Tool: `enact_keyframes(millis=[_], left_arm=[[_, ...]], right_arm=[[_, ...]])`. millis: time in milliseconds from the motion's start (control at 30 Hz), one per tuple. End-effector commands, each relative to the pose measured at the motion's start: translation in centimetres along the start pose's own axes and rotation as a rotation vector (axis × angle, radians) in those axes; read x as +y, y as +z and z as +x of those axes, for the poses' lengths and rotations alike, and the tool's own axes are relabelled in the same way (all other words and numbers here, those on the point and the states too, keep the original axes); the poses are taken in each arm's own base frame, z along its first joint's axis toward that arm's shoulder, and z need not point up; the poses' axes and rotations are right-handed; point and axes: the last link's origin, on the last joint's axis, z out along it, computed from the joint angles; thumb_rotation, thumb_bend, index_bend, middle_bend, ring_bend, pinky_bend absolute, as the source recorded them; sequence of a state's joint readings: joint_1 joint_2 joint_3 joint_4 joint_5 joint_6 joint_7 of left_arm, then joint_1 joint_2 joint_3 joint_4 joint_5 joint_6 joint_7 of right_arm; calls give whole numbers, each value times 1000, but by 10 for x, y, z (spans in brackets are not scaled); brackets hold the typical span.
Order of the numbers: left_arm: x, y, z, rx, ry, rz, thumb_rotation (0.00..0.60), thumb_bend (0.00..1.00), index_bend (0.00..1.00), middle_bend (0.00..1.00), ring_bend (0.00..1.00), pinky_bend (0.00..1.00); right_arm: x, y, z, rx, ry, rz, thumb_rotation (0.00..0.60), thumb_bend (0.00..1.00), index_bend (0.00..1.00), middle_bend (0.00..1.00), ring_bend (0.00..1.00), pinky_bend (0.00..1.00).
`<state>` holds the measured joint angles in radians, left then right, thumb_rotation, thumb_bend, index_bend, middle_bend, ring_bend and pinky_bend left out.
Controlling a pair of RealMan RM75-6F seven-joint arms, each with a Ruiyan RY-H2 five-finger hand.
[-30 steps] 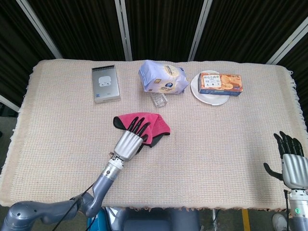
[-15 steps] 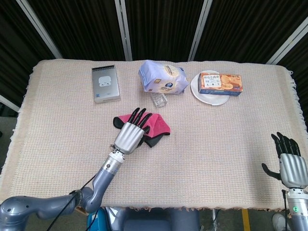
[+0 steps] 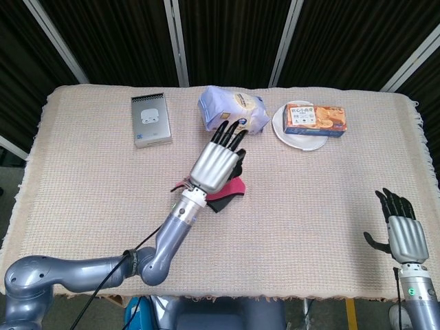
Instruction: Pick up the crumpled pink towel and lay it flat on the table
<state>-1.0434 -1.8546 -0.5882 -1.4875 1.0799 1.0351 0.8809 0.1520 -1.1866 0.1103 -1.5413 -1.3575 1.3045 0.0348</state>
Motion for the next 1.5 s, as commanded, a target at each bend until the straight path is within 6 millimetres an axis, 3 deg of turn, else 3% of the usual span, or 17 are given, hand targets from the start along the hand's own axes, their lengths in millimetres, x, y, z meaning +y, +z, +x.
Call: enact_keyframes(millis=[33, 333, 633, 1133, 1500], left_arm=[[22, 23, 22, 20, 0, -11, 600, 528, 564, 134, 0, 23], [52, 58, 46, 40, -31, 4, 600, 528, 567, 140, 0, 23], [67, 81, 71, 68, -64, 16, 600, 528, 568, 142, 0, 23], [78, 103, 109, 135, -57, 46, 600, 594, 591, 159, 0, 23], [68, 97, 106, 116, 148, 83, 600, 612, 606, 170, 0, 23]], right_arm=[[-5, 5, -5, -14, 7, 5, 600, 258, 0, 0, 0, 0], [-18, 18, -5, -11, 31, 10, 600, 258, 0, 0, 0, 0], [-30, 28, 1, 0, 60, 16, 600, 258, 0, 0, 0, 0], [-35, 41, 4, -5, 90, 13, 600, 258, 0, 0, 0, 0], [-28, 41, -2, -26, 105, 5, 600, 258, 0, 0, 0, 0]])
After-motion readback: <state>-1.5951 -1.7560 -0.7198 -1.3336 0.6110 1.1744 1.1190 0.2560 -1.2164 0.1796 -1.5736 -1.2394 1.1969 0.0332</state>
